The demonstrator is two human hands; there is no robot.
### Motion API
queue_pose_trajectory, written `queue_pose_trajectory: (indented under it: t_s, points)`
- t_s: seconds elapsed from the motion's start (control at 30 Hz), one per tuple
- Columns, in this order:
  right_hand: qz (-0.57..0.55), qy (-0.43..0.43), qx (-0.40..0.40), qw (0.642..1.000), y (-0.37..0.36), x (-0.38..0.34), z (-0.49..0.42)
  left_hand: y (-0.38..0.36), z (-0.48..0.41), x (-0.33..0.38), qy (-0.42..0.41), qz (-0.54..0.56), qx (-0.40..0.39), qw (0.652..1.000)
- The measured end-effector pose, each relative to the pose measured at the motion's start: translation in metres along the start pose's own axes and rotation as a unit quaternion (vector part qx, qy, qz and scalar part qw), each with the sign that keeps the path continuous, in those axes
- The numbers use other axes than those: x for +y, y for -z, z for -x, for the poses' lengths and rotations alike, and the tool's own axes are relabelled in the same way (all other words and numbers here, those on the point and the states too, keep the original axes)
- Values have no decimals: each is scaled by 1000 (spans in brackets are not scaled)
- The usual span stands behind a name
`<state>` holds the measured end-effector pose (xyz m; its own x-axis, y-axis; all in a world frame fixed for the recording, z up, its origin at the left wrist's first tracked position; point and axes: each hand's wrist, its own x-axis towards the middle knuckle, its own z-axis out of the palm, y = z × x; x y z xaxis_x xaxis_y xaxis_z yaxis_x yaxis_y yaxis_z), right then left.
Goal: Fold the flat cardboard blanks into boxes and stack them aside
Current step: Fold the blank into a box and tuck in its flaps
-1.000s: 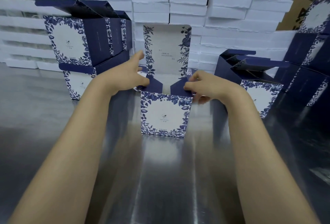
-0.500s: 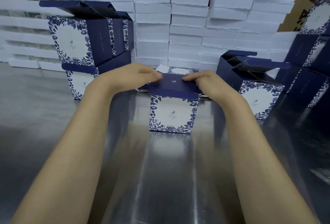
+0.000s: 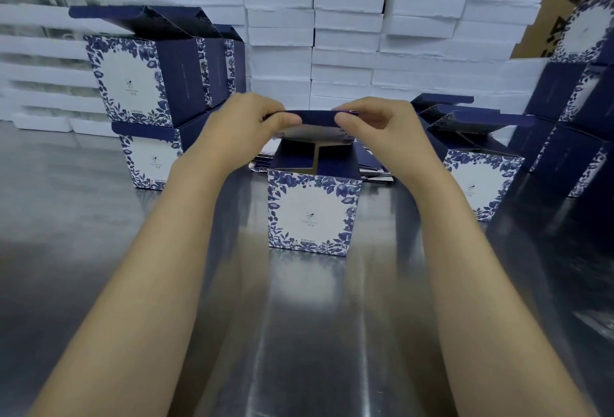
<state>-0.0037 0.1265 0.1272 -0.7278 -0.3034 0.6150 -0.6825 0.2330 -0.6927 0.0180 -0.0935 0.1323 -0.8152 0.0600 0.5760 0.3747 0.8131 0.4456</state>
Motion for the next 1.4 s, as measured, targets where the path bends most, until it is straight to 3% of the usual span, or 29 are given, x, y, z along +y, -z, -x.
queue_pose_trajectory:
  t_s: [0.07,0.2,0.43,0.63,0.87,1.13,1.3,1.4]
  points:
    - [26,50,49,997,-6,-3,-1,2,1,2,2,-31,29,999]
    - [69,80,102,989,-14,-5,-1,6,2,12,-86,38,44,995]
    - [124,82,59,987,-18,-12,-5,-3,1,24,-117,-25,124,985]
    - [104,113,108,982,-28,-4,-2,-10,3,32,-127,-53,118,983]
    - [59,45,93,993,-3,-2,-2,2,6,24,-89,48,64,993]
    - [-20,-34,75,996,6,-6,-2,4,9,28,-37,40,107,993]
    - [-78,-114,38,990,16,-5,-4,10,7,27,9,137,12,990]
    - [-98,-151,-7,984,22,-3,-1,11,8,21,10,122,-68,990]
